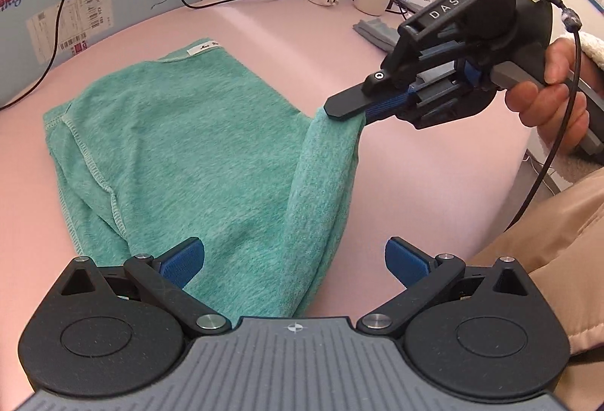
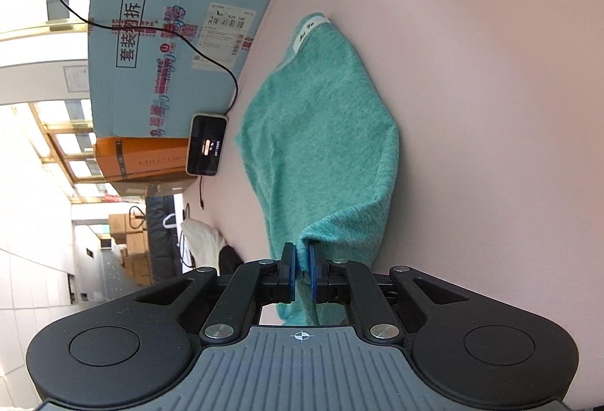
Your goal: Fold clothes
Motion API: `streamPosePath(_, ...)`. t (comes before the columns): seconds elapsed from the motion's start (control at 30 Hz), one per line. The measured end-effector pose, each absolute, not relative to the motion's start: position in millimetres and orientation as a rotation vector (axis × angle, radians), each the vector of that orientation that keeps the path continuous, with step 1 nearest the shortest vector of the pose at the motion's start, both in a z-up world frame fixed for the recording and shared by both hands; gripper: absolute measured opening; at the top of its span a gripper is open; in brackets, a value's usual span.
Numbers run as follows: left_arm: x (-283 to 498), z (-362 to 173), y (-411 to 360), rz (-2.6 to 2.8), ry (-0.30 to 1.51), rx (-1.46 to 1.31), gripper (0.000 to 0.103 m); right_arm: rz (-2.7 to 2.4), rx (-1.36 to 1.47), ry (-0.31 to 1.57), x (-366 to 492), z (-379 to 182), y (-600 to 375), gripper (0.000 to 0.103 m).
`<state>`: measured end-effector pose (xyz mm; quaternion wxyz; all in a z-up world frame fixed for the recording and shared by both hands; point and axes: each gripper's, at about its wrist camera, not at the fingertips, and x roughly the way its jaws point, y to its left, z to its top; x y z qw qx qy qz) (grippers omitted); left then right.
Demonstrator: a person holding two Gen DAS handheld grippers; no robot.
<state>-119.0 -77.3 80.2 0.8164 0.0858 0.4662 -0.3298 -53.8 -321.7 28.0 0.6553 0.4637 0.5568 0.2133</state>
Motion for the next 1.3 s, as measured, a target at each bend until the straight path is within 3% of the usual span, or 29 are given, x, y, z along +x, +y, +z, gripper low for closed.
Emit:
streamPosePath(0.27,-119.9,80.6,-89.0,-0.735,0.953,0.202,0.103,0.483,1.185,1.183,-48.8,24.7,-328.3,0.008)
streamPosePath(0.43,-118.0,66.0,-102.1,-0.746,0.983,0.241,0.1,0.481,1.096,1.182,-47.4,30.5,-330.8,0.009)
streamPosePath(0.57,-122.3,70.2,-94.4,-0.741,0.981,0.215,0.1,0.44,0.93,1.227,-58.6,36.2,-345.2,0.015)
streamPosePath(0.63,-119.7,68.2,-85.4,-0.726,1.003,0.153,0.1,0.407,0.92,1.261,-69.6,30.4,-359.7,0.031)
streamPosePath(0.7,-118.5,66.7,-79.9,-0.71,1.019,0.118,0.1,0.373,0.921,1.309,-80.0,19.2,-369.4,0.038)
streamPosePath(0.97,-119.4,63.0,-80.4,-0.697,1.046,0.123,0.101,0.416,0.953,1.407,-96.6,-14.9,-351.4,0.038)
streamPosePath(1.3,-123.0,62.0,-79.9,-0.664,1.053,0.132,0.101,0.473,0.81,1.39,-91.4,-5.5,-327.9,0.033)
